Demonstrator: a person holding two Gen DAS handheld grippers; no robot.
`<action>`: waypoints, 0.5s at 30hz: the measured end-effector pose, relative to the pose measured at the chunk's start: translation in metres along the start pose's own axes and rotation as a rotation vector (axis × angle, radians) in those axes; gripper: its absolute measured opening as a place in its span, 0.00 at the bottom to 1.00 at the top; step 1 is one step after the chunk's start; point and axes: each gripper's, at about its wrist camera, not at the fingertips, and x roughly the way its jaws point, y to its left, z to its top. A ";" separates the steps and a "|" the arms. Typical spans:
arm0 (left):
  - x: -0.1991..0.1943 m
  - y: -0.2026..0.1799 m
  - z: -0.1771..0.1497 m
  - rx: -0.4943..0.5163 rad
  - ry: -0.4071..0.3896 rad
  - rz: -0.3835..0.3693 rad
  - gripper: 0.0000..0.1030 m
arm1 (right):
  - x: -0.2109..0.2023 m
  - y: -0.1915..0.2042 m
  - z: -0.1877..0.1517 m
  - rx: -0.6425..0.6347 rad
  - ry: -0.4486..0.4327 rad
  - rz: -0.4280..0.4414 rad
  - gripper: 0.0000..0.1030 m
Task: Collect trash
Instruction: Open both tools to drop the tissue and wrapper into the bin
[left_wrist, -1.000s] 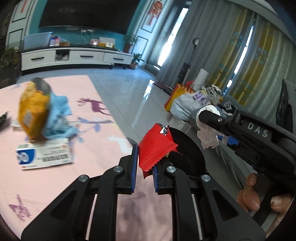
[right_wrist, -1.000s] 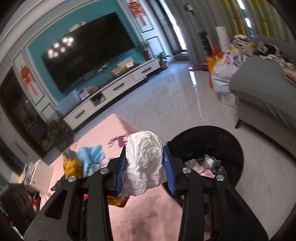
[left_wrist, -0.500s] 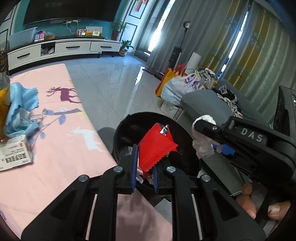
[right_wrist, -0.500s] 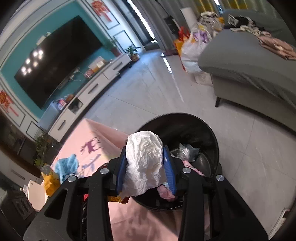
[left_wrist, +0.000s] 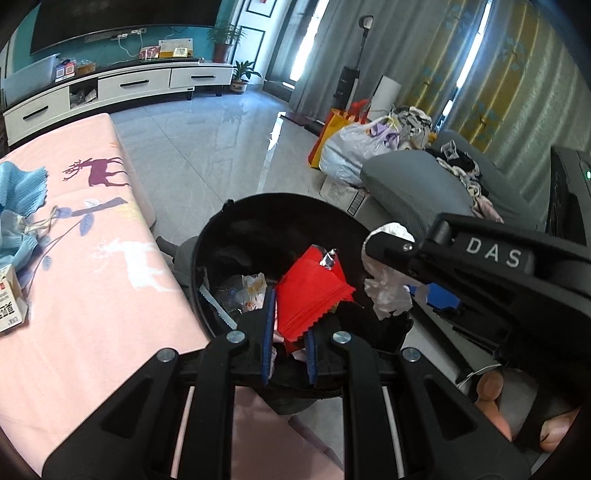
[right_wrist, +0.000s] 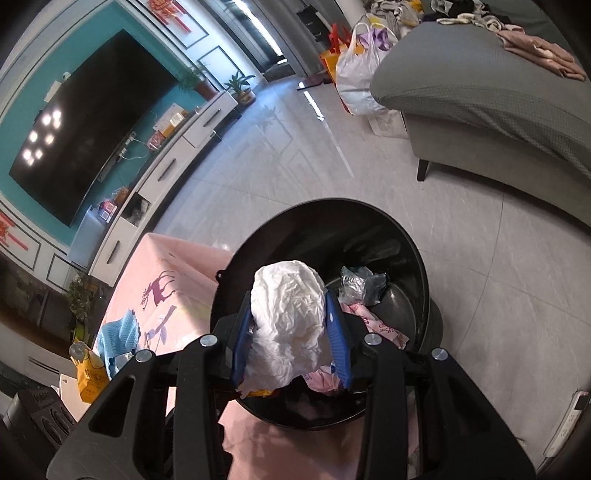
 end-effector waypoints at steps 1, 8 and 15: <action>0.003 0.000 0.000 0.000 0.008 -0.006 0.15 | 0.002 0.000 0.000 0.001 0.007 -0.005 0.37; 0.016 -0.003 0.002 -0.013 0.039 -0.002 0.15 | 0.010 0.004 0.001 -0.002 0.024 -0.023 0.37; 0.021 -0.004 0.002 -0.014 0.056 0.005 0.15 | 0.014 0.002 0.002 0.007 0.034 -0.049 0.37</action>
